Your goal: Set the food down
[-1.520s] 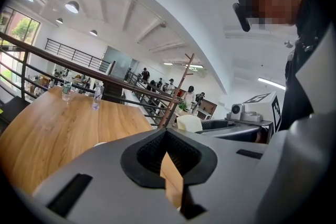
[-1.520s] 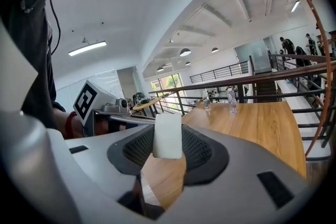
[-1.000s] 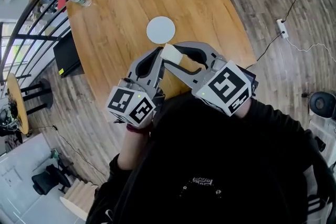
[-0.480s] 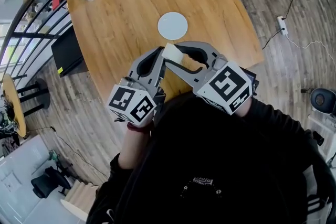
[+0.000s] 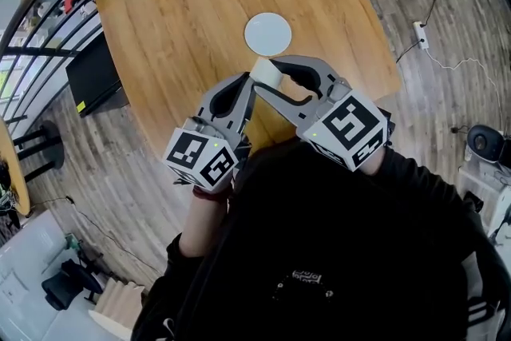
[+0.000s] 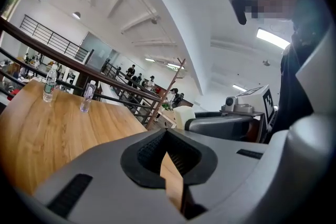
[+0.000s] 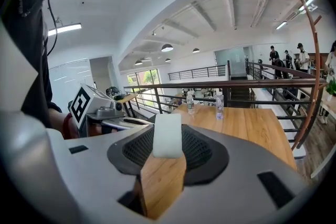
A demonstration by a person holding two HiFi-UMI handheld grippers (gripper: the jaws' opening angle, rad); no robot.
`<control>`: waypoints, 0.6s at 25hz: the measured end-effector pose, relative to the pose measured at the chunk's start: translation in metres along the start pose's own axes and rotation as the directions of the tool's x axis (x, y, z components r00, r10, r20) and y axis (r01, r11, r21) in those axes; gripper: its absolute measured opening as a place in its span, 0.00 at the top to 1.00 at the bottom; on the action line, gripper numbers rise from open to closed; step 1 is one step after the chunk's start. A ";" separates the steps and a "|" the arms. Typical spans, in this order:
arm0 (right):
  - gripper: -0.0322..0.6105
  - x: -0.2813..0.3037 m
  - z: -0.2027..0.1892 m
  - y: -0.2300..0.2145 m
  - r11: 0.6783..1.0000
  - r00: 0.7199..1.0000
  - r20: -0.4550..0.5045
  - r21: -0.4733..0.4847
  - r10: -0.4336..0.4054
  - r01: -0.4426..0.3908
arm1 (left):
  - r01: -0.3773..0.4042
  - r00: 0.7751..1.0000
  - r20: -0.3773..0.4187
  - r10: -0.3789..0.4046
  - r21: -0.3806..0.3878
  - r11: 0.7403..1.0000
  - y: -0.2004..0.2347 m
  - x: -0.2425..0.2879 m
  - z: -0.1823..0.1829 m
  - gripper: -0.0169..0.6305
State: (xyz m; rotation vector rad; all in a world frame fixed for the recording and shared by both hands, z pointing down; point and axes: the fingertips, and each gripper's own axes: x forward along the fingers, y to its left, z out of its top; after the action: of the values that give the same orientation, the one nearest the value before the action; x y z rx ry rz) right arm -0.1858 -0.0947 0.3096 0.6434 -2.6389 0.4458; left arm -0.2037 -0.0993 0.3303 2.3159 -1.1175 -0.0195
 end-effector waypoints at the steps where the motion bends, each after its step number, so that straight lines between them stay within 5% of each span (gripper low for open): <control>1: 0.68 0.001 0.001 -0.002 1.000 1.000 -0.003 -0.004 -0.001 0.001 | -0.007 1.000 0.002 0.007 -0.008 1.000 0.002 0.000 -0.001 0.97; 15: 0.68 0.027 0.019 -0.013 0.995 0.995 0.010 -0.031 0.098 -0.097 | -0.141 0.989 0.033 0.143 -0.056 0.988 0.028 -0.001 0.013 0.97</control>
State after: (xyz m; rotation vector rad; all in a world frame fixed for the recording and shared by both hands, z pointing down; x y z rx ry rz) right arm -0.2068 -0.1224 0.3076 0.5107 -2.6909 0.4303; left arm -0.2282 -0.1186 0.3326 2.1916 -1.2821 -0.0380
